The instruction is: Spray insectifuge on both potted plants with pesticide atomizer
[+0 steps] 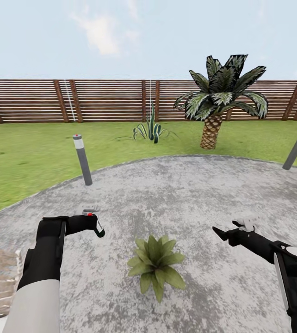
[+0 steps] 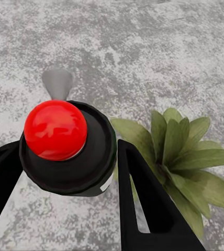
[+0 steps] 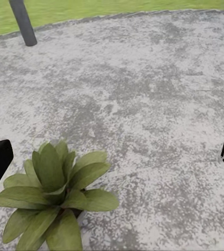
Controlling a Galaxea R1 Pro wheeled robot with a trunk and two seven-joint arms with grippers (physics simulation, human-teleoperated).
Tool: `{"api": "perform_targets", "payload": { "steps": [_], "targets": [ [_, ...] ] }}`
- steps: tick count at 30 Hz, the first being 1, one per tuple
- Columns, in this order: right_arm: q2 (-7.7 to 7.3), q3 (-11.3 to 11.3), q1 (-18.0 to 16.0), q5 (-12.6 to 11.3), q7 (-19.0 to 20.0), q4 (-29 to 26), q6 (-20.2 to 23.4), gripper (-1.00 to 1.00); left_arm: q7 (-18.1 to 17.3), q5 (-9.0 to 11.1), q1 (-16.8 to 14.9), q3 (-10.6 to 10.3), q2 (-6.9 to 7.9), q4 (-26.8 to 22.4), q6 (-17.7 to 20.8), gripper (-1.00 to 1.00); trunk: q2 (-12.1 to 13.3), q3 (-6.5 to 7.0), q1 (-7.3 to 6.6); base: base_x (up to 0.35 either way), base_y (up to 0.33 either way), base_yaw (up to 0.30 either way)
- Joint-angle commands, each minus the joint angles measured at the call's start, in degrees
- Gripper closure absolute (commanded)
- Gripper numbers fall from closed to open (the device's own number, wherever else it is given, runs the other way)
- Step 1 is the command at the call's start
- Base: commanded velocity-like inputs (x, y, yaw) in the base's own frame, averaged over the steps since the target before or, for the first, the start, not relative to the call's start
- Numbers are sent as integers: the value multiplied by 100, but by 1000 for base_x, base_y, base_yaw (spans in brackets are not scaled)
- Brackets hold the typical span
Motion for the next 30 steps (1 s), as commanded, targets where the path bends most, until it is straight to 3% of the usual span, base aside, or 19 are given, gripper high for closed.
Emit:
{"api": "perform_targets", "payload": {
  "steps": [1,30],
  "targets": [
    [1,-8,-6,47,49,-7,19,-100,-60,-49,-7,17,-5,-7,16,100,-3,-6,0,51,0,0],
    [-1,-19,-6,44,48,-21,124,-100,-60,-48,-6,15,-11,-1,24,100,-3,55,0,5,0,0]
  ]
}}
